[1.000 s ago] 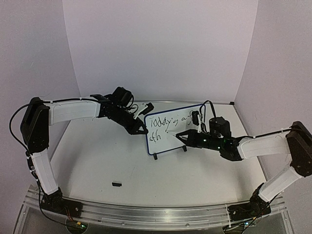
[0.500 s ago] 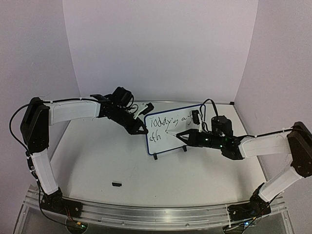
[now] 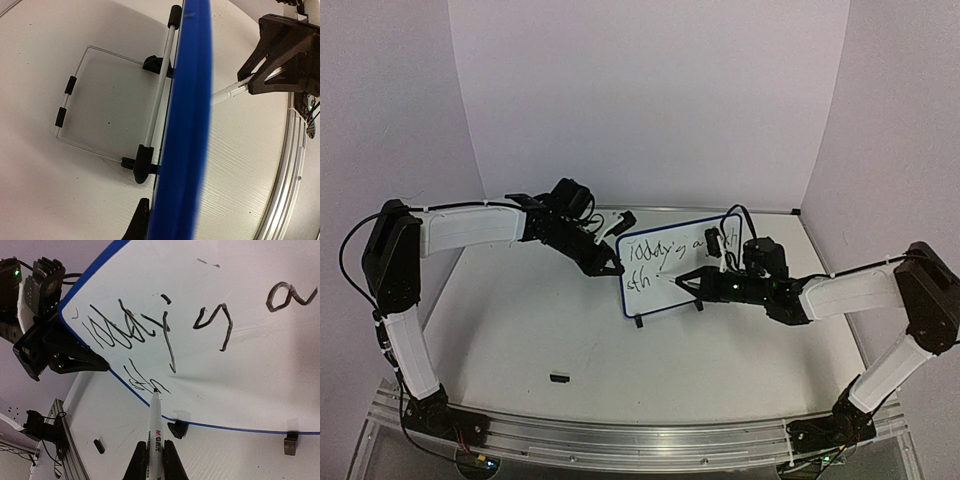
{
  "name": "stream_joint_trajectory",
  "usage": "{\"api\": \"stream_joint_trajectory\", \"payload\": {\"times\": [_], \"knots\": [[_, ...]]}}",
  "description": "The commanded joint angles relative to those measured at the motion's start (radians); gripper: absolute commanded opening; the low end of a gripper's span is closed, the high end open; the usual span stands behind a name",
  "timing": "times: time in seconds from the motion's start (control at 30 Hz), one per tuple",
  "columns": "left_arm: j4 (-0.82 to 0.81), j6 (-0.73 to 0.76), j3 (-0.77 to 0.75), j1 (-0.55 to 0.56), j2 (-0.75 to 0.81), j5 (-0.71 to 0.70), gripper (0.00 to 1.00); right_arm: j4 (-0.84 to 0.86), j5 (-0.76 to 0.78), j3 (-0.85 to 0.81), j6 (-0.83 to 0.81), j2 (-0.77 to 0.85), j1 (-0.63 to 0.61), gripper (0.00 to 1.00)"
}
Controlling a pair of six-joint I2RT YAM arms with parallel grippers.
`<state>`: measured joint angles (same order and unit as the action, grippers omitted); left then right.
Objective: Write a sentence on the whiteboard
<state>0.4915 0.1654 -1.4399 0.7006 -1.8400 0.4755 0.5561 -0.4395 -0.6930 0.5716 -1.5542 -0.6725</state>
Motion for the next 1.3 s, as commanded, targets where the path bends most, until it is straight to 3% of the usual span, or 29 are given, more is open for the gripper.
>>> {"api": "stream_joint_trajectory", "payload": {"times": [0.0, 1.27], "knots": [[0.04, 0.013, -0.03, 0.017, -0.008, 0.003, 0.0, 0.028, 0.01, -0.048, -0.015, -0.025, -0.013, 0.0], [0.041, 0.016, -0.033, 0.017, -0.009, 0.0, 0.0, -0.002, 0.062, -0.053, -0.025, -0.106, -0.017, 0.0]]}}
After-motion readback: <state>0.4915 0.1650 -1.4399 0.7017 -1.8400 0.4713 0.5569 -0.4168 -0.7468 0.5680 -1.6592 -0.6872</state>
